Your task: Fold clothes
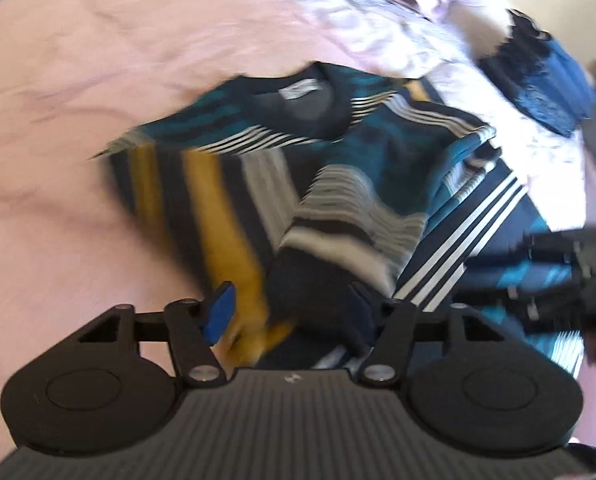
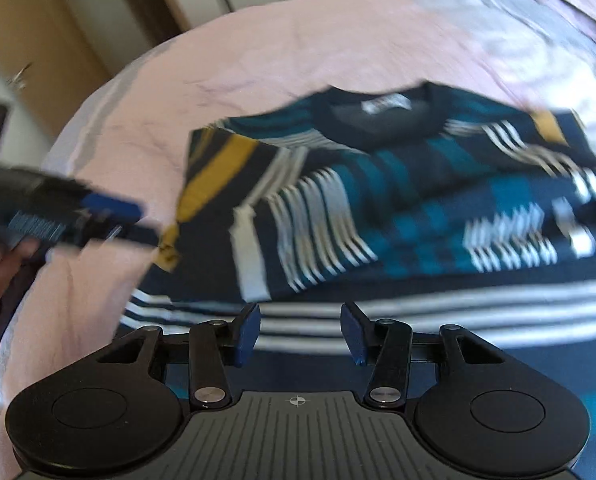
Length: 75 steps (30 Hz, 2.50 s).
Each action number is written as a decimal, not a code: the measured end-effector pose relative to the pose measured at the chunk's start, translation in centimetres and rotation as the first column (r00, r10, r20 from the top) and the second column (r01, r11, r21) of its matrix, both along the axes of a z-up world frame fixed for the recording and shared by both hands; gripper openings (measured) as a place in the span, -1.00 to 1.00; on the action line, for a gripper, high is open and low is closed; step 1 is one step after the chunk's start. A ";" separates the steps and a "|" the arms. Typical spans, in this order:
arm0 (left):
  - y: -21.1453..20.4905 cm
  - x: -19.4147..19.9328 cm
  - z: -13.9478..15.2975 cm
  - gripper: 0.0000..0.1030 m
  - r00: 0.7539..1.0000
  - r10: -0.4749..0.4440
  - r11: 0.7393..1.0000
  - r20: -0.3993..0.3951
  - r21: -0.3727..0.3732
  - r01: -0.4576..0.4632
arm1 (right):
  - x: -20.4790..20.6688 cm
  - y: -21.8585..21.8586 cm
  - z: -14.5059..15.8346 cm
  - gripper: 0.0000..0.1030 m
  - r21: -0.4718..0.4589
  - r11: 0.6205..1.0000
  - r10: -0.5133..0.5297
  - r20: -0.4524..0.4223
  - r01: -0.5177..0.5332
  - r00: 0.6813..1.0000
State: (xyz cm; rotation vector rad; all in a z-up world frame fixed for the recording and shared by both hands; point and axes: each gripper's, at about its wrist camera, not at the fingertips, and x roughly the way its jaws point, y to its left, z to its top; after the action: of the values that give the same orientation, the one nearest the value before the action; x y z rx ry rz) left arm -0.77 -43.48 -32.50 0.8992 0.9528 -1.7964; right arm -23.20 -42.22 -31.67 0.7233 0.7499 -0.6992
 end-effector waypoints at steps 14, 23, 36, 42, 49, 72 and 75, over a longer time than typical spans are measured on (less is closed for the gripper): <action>-4.0 -0.2 2.7 -0.97 0.968 -0.113 0.991 0.224 -0.050 0.128 | -4.4 -2.1 0.7 -0.06 0.037 0.990 -0.138 0.032 0.136 0.990; -4.0 1.2 -0.7 -0.62 0.960 -0.006 1.000 0.279 -0.007 0.008 | -5.8 -3.8 1.2 -0.06 0.019 0.987 -0.162 0.024 0.162 0.986; 0.6 0.3 -1.9 -0.53 0.972 0.020 0.999 0.233 0.039 -0.030 | -9.6 -2.0 -0.5 -0.05 0.165 0.940 -0.290 -0.084 0.300 0.954; 7.0 -1.0 0.4 -0.40 0.963 -0.088 0.996 0.255 0.017 0.086 | -14.6 2.6 0.6 -0.02 0.201 0.878 -0.397 -0.206 0.435 0.895; 18.0 -5.3 2.1 -0.27 0.930 -0.273 0.960 0.245 0.007 0.280 | -19.3 10.2 3.2 0.01 0.202 0.802 -0.510 -0.259 0.562 0.820; 41.5 -18.3 -3.7 -0.71 0.229 -0.588 0.318 0.776 -0.039 0.947 | -24.9 19.0 3.4 0.05 0.151 0.945 -0.258 -0.206 0.291 0.944; 38.5 -17.6 0.2 -0.82 0.470 -0.596 0.502 0.651 -0.155 0.851 | -25.1 20.7 3.4 0.06 0.116 0.954 -0.243 -0.243 0.277 0.939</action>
State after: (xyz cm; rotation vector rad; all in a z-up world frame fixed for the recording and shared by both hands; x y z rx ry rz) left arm -18.32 -4.94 -32.30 1.5268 -0.3661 -2.1523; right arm -48.28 -21.52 -28.25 0.8992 0.9322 -0.9869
